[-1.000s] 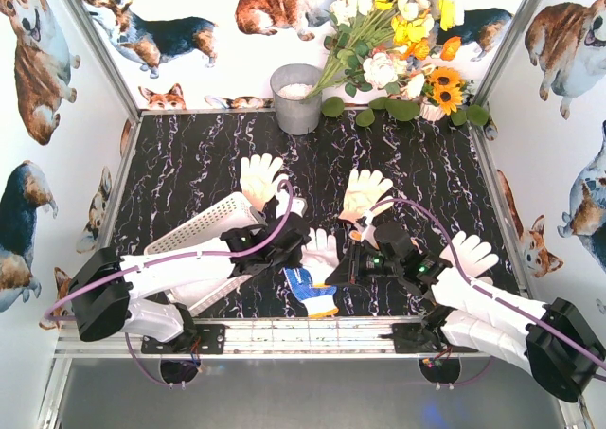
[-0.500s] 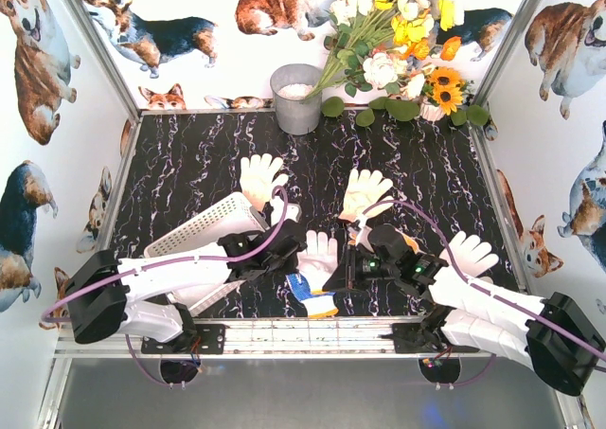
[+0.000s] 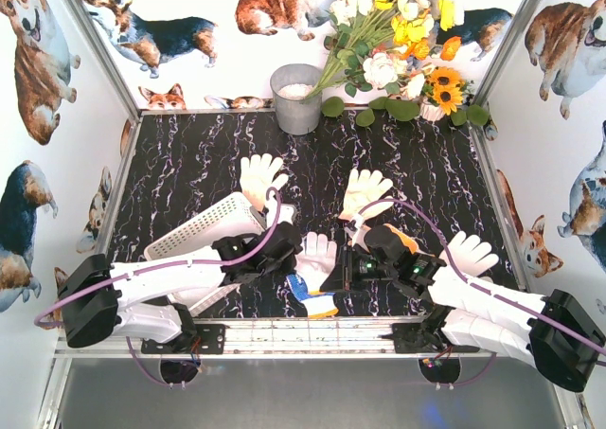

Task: Put the gloves into the storage basket
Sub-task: Pair the glove with the glove.

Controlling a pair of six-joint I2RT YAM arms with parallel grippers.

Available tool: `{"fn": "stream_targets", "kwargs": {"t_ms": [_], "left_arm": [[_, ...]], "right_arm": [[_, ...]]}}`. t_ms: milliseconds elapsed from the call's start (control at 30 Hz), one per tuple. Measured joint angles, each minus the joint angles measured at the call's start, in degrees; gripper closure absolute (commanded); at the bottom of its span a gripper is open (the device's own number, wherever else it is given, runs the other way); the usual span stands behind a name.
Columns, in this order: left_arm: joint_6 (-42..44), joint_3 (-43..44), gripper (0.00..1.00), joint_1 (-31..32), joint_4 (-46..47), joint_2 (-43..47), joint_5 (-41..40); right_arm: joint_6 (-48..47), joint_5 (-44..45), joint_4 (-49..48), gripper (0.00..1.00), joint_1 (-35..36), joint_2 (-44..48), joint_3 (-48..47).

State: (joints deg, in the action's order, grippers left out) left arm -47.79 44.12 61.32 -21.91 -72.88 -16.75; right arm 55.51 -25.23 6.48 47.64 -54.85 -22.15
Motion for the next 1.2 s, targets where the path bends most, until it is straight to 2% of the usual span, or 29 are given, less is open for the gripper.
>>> {"fn": "stream_targets", "kwargs": {"t_ms": [200,467,567,700,767,900,1000,1200], "left_arm": [[-0.9,-3.41,1.0,0.87,1.36,-0.59,1.22],[-1.25,-3.45,1.0,1.25,2.4,-2.36,1.27],[-1.25,-3.52,0.94,1.25,2.69,-2.91,1.29],[-1.33,-3.8,0.8,1.36,2.71,-3.98,1.27],[-1.31,-4.09,0.71,1.38,2.6,-4.04,1.18],[-0.39,-4.13,0.59,1.62,2.6,-3.67,0.87],[0.46,-4.11,0.55,2.16,2.19,-2.36,0.52],[0.94,-4.0,0.53,2.36,-0.5,2.47,-0.63]], "right_arm": [[0.0,0.5,0.02,1.0,0.02,-0.85,0.02],[0.0,0.46,0.13,1.0,0.61,-4.13,0.02],[0.0,0.48,0.72,1.0,1.09,-5.22,0.02],[-0.04,0.59,1.2,1.0,1.66,-6.4,0.02],[-0.09,0.87,1.53,1.0,1.95,-6.91,0.02],[0.17,1.53,2.54,1.0,2.51,-7.65,-0.04],[1.22,1.99,2.6,1.0,2.78,-7.93,-0.04],[3.52,3.72,2.95,1.0,3.65,-8.22,-0.26]]}}
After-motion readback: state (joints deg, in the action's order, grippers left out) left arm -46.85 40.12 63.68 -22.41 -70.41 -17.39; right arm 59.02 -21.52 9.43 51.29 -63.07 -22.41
